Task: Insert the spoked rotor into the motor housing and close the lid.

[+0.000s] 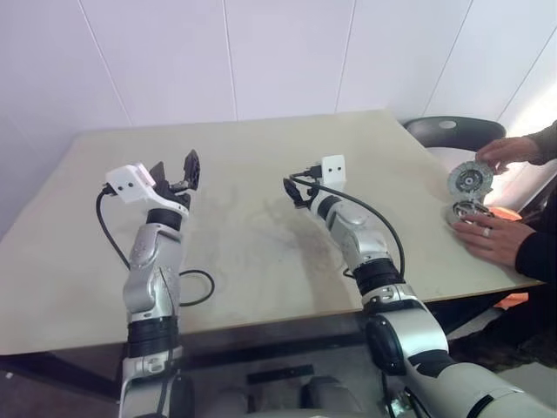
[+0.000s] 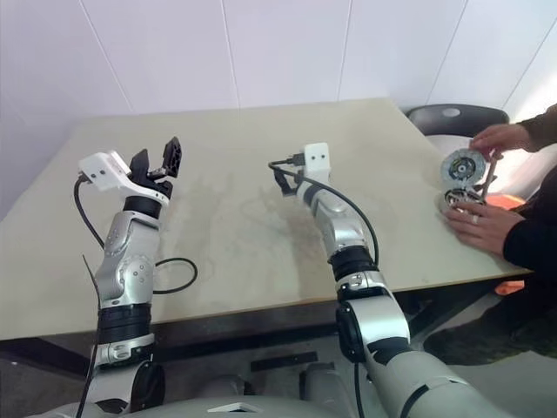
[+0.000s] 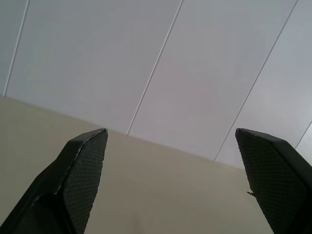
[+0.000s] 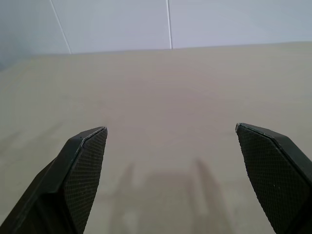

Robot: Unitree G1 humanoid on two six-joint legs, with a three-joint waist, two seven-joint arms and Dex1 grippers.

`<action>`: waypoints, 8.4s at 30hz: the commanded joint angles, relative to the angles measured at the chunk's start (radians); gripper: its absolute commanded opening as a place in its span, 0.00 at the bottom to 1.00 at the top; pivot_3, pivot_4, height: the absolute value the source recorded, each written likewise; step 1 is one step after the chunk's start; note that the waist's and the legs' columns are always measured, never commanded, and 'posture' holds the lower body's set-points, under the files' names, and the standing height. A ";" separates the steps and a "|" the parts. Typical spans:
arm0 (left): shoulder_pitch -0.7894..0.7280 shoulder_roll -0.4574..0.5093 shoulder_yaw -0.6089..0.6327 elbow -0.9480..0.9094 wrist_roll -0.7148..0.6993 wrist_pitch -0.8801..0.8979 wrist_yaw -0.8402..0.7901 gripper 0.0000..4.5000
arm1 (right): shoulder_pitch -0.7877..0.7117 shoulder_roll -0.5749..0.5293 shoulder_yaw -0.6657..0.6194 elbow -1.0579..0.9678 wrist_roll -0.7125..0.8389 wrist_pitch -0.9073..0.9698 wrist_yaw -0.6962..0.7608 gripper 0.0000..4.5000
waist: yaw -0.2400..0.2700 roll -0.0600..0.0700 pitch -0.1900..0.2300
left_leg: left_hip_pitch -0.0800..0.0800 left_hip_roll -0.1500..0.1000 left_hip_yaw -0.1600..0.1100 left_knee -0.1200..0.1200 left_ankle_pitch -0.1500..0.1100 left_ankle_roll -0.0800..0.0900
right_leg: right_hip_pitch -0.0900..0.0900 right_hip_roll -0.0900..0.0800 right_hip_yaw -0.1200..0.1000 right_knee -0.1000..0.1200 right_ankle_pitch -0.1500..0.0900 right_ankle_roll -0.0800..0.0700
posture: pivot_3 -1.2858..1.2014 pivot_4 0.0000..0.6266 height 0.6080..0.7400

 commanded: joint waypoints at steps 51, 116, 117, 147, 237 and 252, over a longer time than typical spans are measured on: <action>0.007 0.002 -0.017 -0.057 0.004 0.000 -0.004 0.99 | -0.015 0.019 0.049 -0.060 0.001 -0.003 0.049 0.99 | 0.000 0.000 0.000 | -0.001 0.000 0.000 -0.001 0.000 0.000 | 0.000 0.000 0.000 -0.003 0.000 0.000 | 0.52 0.00 1.00; -0.055 0.011 -0.019 -0.015 0.005 -0.004 -0.015 0.99 | -0.098 0.017 0.023 0.060 0.002 -0.053 0.042 0.99 | -0.001 0.000 0.000 | -0.001 0.001 0.000 -0.002 0.000 0.000 | 0.000 0.000 0.000 -0.005 0.000 0.000 | 0.52 0.00 1.00; -0.057 0.013 -0.020 -0.011 0.007 -0.005 -0.019 0.99 | -0.102 0.016 0.023 0.063 0.002 -0.056 0.045 0.99 | -0.001 0.000 0.000 | -0.001 0.001 0.000 -0.002 0.000 0.000 | 0.000 0.000 0.000 -0.005 0.000 0.000 | 0.52 0.00 1.00; -0.024 0.027 0.005 -0.042 0.001 -0.007 0.000 0.99 | -0.130 0.034 0.015 0.138 0.003 -0.087 0.056 0.99 | 0.000 0.000 0.000 | -0.001 0.001 0.000 -0.003 0.000 0.000 | 0.000 -0.002 0.000 -0.007 0.000 0.000 | 0.52 0.00 1.00; -0.019 0.014 0.002 -0.027 0.008 -0.036 0.012 0.99 | -0.132 0.030 0.014 0.183 -0.022 -0.103 0.047 0.99 | 0.000 0.000 0.000 | -0.001 -0.001 0.000 -0.004 0.000 0.000 | 0.000 -0.005 -0.001 -0.007 0.000 0.000 | 0.52 0.00 1.00; -0.021 0.014 -0.003 -0.022 0.009 -0.038 0.005 0.99 | -0.130 0.029 0.017 0.179 -0.024 -0.107 0.052 0.99 | 0.000 0.000 0.000 | -0.001 -0.001 0.000 -0.004 0.000 0.000 | 0.000 -0.005 -0.001 -0.007 0.000 0.000 | 0.52 0.00 1.00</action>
